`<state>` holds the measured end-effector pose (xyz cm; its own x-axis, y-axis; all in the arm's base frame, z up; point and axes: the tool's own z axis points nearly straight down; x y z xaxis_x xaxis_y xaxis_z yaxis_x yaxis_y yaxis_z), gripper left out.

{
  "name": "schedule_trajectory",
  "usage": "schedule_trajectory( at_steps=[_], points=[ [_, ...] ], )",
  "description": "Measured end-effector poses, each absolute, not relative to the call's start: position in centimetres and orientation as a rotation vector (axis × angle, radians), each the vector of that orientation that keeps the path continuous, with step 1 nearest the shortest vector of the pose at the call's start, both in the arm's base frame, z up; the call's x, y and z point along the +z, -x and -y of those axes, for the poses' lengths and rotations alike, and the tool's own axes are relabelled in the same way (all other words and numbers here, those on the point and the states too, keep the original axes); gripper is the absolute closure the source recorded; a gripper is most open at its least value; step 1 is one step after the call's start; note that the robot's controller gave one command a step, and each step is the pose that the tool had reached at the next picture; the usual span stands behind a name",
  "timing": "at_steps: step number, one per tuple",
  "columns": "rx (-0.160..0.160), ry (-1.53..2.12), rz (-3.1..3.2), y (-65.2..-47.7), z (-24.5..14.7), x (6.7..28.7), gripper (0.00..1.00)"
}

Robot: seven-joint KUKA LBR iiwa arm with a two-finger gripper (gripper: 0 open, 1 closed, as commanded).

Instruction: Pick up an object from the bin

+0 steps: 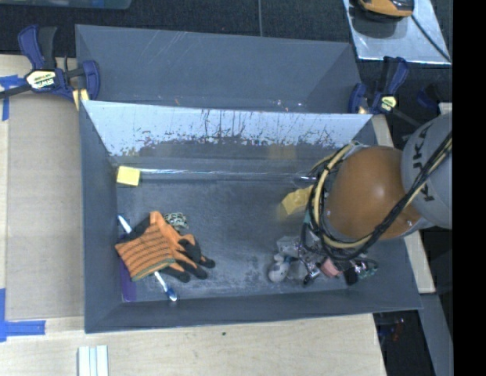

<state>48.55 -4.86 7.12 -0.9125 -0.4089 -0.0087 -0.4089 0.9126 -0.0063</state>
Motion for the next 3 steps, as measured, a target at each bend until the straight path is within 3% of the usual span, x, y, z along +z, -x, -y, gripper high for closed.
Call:
schedule_trajectory(
  at_steps=[1,2,3],
  points=[
    [-0.007,0.655,-3.062,-48.6,4.9,7.1,1.0],
    [-0.008,0.765,-3.034,-49.7,6.0,12.4,1.0],
    [-0.008,0.766,-3.034,-49.7,6.0,12.4,1.0]
  ],
)
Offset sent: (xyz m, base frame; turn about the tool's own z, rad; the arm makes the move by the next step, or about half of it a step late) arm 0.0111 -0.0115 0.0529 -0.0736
